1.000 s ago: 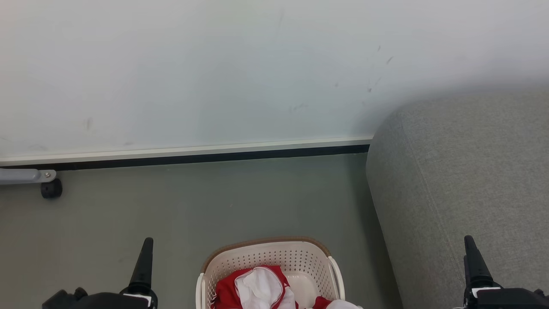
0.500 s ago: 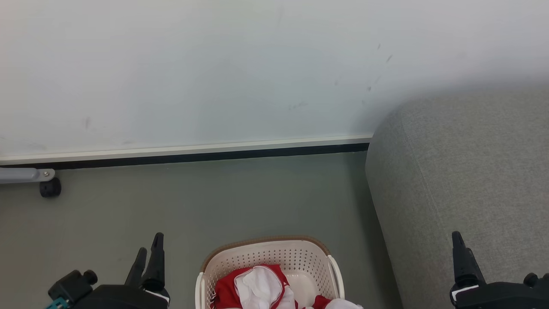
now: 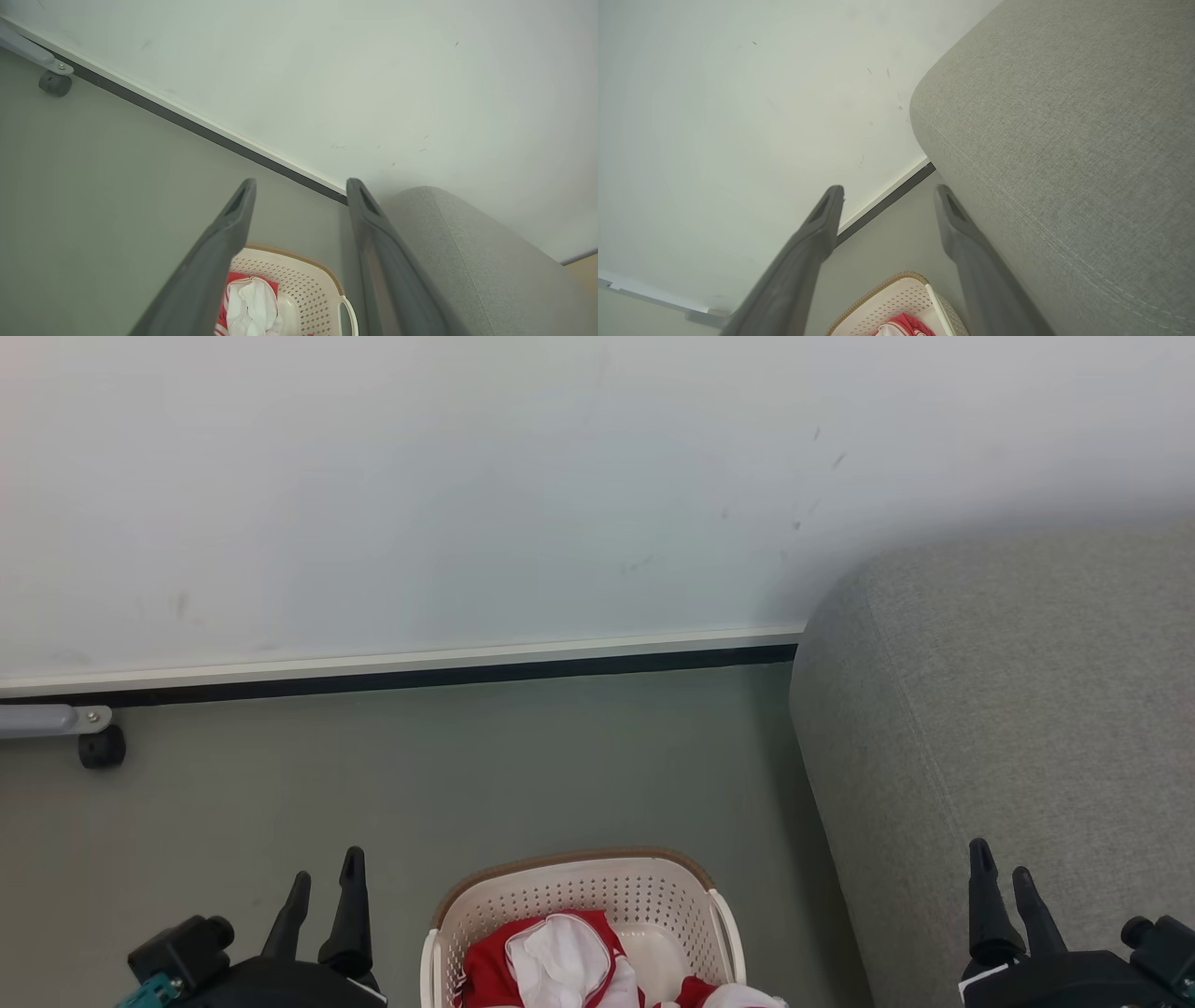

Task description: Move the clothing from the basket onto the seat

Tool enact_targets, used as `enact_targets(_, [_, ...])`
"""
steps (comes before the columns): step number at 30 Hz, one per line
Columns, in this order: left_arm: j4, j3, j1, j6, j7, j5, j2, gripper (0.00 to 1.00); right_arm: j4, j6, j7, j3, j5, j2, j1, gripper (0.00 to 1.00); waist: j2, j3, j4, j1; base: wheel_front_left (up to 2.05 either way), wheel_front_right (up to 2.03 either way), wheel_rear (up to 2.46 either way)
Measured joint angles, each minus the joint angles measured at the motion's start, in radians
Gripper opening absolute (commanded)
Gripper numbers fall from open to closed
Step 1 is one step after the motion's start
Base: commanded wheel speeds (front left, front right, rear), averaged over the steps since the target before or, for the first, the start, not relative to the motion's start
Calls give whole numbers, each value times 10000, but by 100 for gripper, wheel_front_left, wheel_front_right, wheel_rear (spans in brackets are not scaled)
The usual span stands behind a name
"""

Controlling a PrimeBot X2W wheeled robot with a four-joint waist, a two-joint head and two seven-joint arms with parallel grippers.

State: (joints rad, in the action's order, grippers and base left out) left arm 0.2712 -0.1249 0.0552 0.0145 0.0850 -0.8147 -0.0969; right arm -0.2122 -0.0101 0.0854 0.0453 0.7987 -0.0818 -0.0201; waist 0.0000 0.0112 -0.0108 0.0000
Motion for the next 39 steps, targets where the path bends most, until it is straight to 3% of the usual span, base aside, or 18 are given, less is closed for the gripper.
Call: enact_targets(39, [-27, -307, -411, 1003, 1482, 5530, -25, 100, 575, -782, 1480, 1214, -5827, -339, 407, 100, 0, -154, -142, 0, 0, 0, 0])
